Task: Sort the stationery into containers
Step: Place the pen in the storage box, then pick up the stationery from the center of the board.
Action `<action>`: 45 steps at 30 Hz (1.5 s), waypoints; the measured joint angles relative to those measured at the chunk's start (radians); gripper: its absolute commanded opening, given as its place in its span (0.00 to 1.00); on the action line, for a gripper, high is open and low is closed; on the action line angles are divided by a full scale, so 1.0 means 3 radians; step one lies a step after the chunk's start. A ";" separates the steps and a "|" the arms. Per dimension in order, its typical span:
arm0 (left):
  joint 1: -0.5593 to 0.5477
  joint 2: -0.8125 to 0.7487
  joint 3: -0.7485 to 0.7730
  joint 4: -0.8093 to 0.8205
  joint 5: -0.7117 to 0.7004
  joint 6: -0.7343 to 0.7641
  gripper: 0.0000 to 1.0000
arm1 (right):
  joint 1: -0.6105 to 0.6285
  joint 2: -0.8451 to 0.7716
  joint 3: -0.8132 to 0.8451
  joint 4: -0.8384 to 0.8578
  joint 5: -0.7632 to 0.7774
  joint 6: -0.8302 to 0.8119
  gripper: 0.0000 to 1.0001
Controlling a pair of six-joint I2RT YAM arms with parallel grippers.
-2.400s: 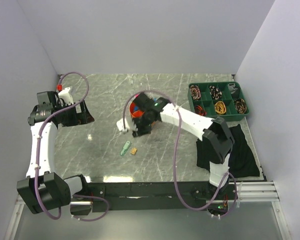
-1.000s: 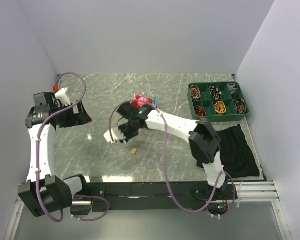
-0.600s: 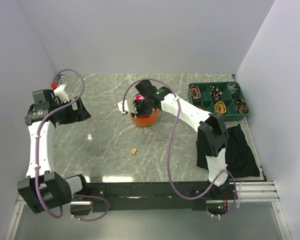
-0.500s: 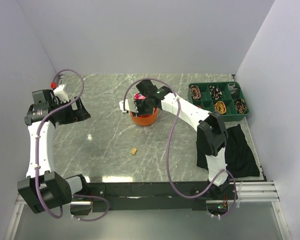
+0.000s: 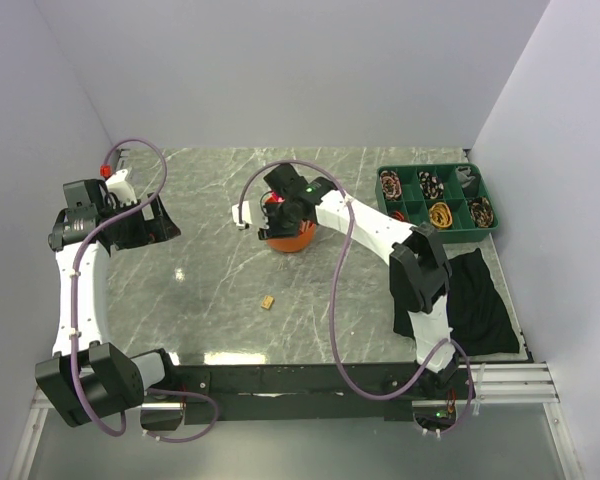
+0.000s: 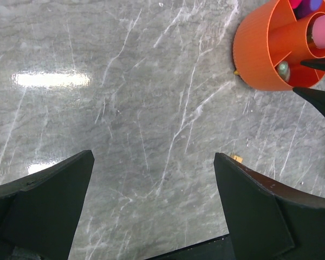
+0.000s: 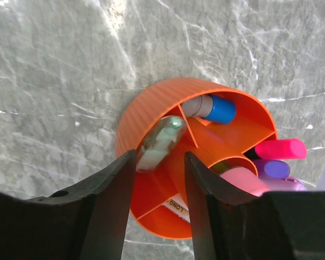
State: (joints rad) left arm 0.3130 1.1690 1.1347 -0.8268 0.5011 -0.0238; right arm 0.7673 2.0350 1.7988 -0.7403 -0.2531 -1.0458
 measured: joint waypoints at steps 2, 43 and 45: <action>0.0000 0.0000 0.0000 0.0001 0.0000 -0.0003 0.99 | 0.0020 -0.0028 0.0000 0.0000 -0.0001 0.0048 0.50; 0.0095 -0.0214 -0.0229 -0.0028 0.0062 -0.0060 0.99 | 0.0847 0.0253 -0.0683 -0.0290 -0.0642 -0.1279 0.36; 0.0099 -0.0214 -0.0228 -0.0028 0.0074 -0.0060 1.00 | 0.0847 0.0306 -0.0643 -0.0304 -0.0629 -0.1275 0.31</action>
State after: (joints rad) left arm 0.3428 1.1049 1.0664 -0.8352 0.5232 -0.0418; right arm 1.0214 2.1269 1.6058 -0.8314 -0.4419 -1.4284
